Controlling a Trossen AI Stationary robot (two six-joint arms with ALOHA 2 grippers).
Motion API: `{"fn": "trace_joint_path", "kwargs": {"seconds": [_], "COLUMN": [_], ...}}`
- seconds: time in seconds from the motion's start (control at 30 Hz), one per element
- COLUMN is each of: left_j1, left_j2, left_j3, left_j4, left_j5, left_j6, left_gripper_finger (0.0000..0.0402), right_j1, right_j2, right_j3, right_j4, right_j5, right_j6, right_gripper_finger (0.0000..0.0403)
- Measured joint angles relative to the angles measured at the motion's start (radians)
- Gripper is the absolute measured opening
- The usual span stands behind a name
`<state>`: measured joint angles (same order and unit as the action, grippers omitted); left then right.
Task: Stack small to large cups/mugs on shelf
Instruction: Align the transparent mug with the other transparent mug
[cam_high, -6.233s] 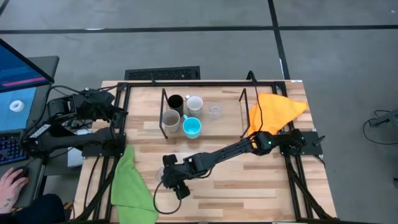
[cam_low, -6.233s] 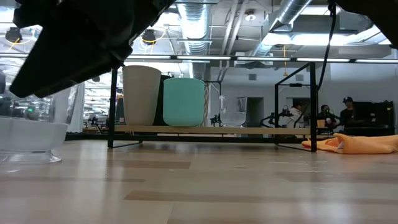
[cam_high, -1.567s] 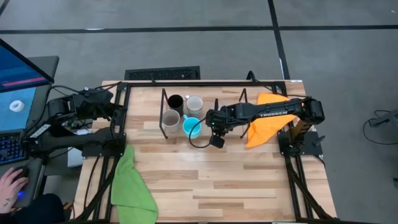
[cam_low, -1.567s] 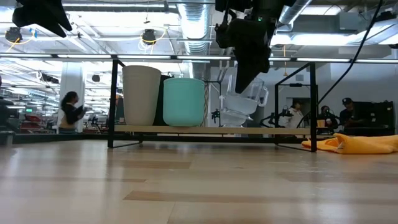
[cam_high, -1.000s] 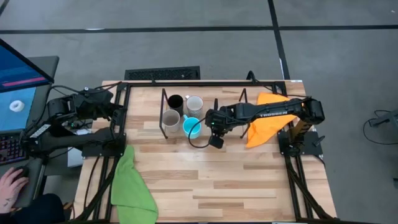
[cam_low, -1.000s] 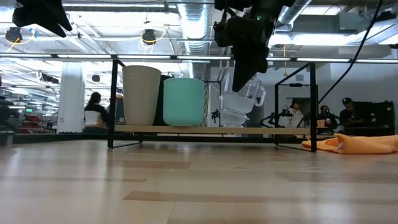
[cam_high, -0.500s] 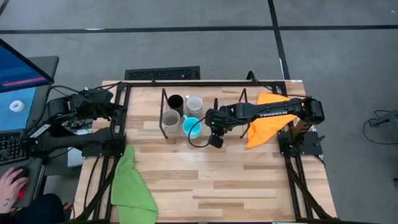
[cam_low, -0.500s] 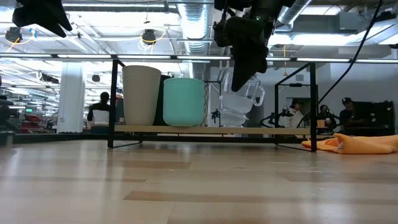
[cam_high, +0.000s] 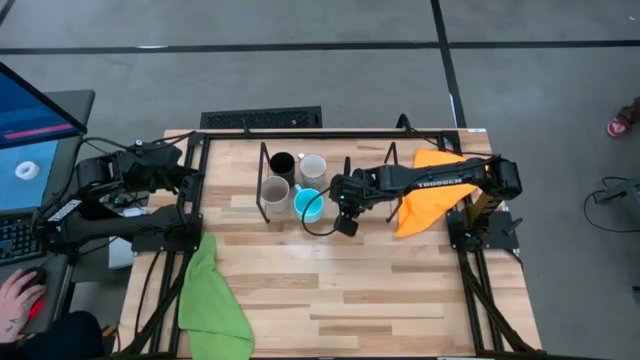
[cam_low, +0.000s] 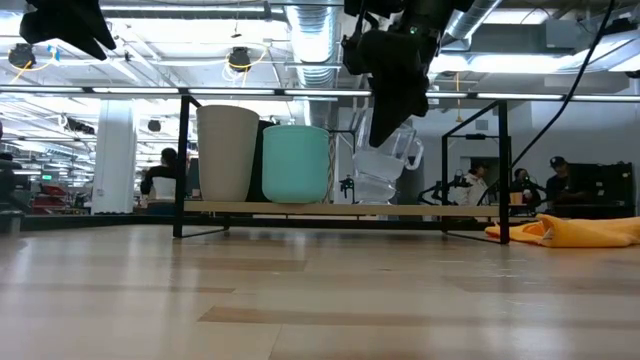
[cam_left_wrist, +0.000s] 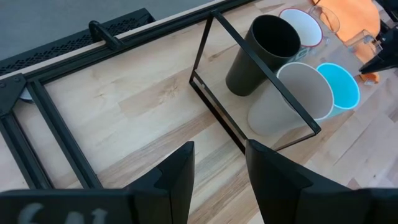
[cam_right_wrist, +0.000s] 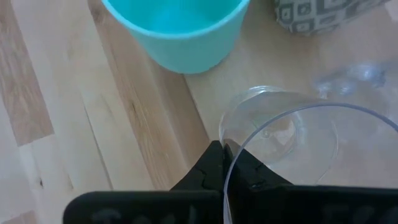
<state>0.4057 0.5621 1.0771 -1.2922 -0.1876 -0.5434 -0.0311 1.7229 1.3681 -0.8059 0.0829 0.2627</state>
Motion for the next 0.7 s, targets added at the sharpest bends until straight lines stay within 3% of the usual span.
{"fn": "trace_joint_path", "kwargs": {"seconds": [0.7], "left_j1": [0.0], "left_j2": [0.0], "left_j3": [0.0], "left_j4": [0.003], "left_j5": [0.03], "left_j6": [-0.021], "left_gripper_finger": [0.0135], "right_j1": [0.002], "right_j2": [0.0], "right_j3": [-0.024], "right_j4": [-0.001], "right_j5": [-0.007], "right_j6": [0.034], "right_gripper_finger": [0.0032]}}
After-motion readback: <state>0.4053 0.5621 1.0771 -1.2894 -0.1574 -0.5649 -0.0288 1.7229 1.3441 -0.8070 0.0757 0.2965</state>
